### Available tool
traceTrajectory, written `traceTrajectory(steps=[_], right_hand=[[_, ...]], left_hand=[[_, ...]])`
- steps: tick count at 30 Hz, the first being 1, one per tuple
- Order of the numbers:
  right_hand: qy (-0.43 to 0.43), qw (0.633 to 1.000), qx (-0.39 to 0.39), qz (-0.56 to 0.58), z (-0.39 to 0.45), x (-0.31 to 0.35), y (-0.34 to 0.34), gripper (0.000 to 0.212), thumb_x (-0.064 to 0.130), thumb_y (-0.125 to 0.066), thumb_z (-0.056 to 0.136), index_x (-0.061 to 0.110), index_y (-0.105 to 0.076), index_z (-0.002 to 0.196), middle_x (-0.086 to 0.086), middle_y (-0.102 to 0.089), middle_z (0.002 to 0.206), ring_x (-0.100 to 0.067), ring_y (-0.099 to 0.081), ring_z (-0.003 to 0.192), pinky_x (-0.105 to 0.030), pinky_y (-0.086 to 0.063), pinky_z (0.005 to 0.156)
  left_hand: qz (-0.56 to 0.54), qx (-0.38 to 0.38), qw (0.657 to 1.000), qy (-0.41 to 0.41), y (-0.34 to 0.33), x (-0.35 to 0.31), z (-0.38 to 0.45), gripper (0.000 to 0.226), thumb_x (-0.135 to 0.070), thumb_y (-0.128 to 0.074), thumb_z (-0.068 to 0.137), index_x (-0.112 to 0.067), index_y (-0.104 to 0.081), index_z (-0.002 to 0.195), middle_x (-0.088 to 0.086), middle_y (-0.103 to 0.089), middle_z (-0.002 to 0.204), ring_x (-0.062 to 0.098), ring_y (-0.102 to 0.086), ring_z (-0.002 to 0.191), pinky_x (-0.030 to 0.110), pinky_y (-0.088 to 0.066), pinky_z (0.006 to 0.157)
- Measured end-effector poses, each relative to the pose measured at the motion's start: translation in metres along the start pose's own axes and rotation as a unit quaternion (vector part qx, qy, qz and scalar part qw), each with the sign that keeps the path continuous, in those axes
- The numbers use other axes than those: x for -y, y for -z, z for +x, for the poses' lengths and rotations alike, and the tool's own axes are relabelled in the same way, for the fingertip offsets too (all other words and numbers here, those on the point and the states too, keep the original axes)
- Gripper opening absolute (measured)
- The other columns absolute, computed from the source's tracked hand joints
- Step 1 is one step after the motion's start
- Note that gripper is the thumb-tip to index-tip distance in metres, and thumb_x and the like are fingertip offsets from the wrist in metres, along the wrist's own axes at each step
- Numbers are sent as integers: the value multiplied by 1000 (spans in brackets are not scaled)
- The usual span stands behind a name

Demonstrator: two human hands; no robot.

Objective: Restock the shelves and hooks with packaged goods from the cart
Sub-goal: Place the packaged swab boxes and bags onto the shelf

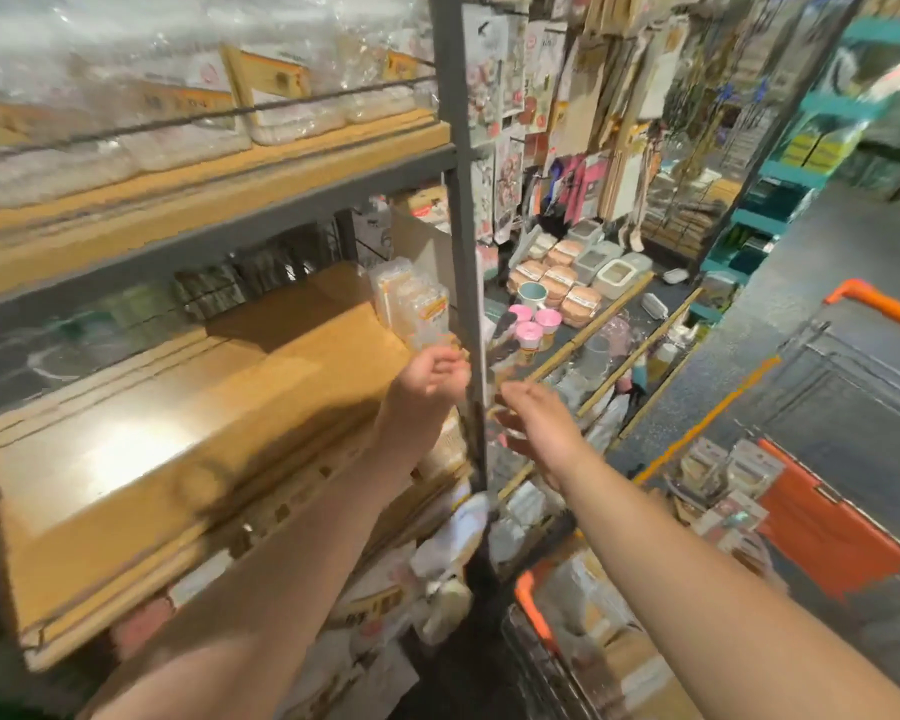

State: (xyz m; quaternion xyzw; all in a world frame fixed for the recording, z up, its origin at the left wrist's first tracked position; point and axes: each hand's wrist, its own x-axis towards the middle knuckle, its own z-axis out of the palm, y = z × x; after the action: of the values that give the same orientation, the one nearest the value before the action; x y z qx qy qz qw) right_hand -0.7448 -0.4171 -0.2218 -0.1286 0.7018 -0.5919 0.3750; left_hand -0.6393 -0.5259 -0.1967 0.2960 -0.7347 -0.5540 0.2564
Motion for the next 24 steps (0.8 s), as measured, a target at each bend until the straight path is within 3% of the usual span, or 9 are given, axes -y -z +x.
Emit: traceTrajectory(steps=[4,6,8,10,13,18,21,23,24], right_hand=[[-51,998,-18,-25,-43,-52,72,16,21,-50,101,14,-58,89,-5,-58,74,-15,-55,62,-24,-41,55],[-72,996,-35,-30,-70,-83,115,24,13,-48,100,14,-54,77,-7,-51,67,-13,-49,53,-23,-33,53],[-104,991,-51,-70,-93,-118,157,29,13,-48,99,16,-51,70,-8,-48,64,-16,-43,51,-22,-27,50],[-142,984,-63,-88,-115,-153,193,34,13,-47,99,13,-50,65,-9,-46,61,-15,-38,48,-19,-25,44],[-210,970,-89,-86,-138,-201,233,34,11,-48,96,14,-53,63,-7,-49,60,-15,-39,47,-18,-26,43],[-290,950,-106,-51,-160,-252,253,24,13,-52,94,17,-52,70,-8,-48,70,-13,-39,50,-20,-24,46],[-342,934,-101,-30,-156,-271,254,19,14,-52,96,15,-55,78,-6,-48,74,-13,-41,56,-22,-29,44],[-375,922,-96,-16,-150,-284,248,15,22,-56,97,10,-60,106,-12,-56,94,-19,-56,80,-26,-44,56],[-389,916,-95,-4,-145,-292,243,37,28,-59,96,9,-53,127,-15,-57,113,-24,-59,100,-30,-50,66]], left_hand=[[1,140,988,64,-69,28,-50,16,-17,-55,98,-16,-61,113,-11,-65,101,8,-61,91,7,-45,68],[-74,168,977,111,-107,40,-83,16,-28,-66,91,-16,-63,100,-12,-69,87,4,-65,80,12,-47,70],[-42,211,964,157,-147,48,-112,25,-41,-70,82,-18,-62,89,-9,-66,79,6,-60,72,22,-46,66],[-12,271,943,192,-183,55,-137,11,-23,-56,97,-17,-60,90,-2,-62,83,8,-56,72,15,-44,59],[21,320,913,252,-219,71,-166,17,-13,-47,102,-14,-58,89,3,-59,83,6,-55,63,8,-39,48],[81,363,861,347,-247,99,-185,12,-16,-46,103,-17,-53,92,2,-49,80,8,-46,68,8,-38,48],[118,372,834,389,-255,125,-179,28,-31,-51,100,-13,-55,121,1,-60,95,11,-58,82,21,-50,79],[138,381,818,407,-259,142,-173,38,-36,-53,98,-12,-55,127,2,-64,104,15,-61,91,31,-48,85],[142,384,811,417,-262,148,-169,37,-36,-53,98,-12,-56,126,2,-64,106,16,-61,93,31,-47,85]])
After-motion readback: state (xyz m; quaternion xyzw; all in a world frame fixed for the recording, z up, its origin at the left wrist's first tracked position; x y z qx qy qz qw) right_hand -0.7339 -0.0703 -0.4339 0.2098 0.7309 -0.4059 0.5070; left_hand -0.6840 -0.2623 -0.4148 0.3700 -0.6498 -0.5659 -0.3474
